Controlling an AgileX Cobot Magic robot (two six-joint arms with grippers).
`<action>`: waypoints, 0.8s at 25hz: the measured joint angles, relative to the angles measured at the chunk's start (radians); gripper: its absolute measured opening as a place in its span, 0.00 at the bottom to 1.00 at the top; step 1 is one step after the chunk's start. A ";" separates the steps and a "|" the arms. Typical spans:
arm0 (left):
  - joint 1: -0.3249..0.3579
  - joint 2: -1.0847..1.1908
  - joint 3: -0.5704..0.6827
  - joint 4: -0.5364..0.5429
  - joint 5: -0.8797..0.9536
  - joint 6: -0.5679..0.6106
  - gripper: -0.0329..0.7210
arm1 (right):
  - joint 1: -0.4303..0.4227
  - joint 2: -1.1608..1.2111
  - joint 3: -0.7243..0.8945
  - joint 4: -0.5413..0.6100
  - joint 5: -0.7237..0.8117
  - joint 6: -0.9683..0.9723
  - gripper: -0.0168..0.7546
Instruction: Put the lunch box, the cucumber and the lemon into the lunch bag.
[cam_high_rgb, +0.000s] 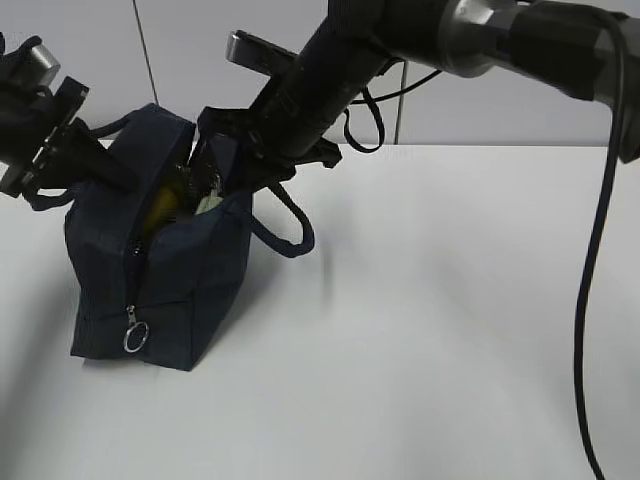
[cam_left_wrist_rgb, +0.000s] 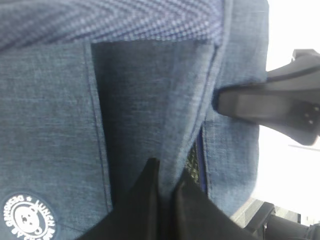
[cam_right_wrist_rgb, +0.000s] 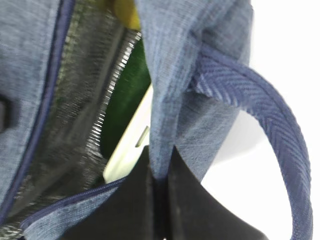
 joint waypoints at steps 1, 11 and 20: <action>-0.003 0.000 0.000 0.000 0.000 0.000 0.03 | 0.000 0.000 -0.001 -0.013 0.011 -0.003 0.03; -0.070 0.000 0.000 -0.109 -0.006 0.002 0.03 | 0.000 -0.066 -0.035 -0.302 0.150 0.023 0.02; -0.221 0.000 0.000 -0.243 -0.025 0.012 0.03 | -0.016 -0.136 -0.054 -0.447 0.177 0.045 0.02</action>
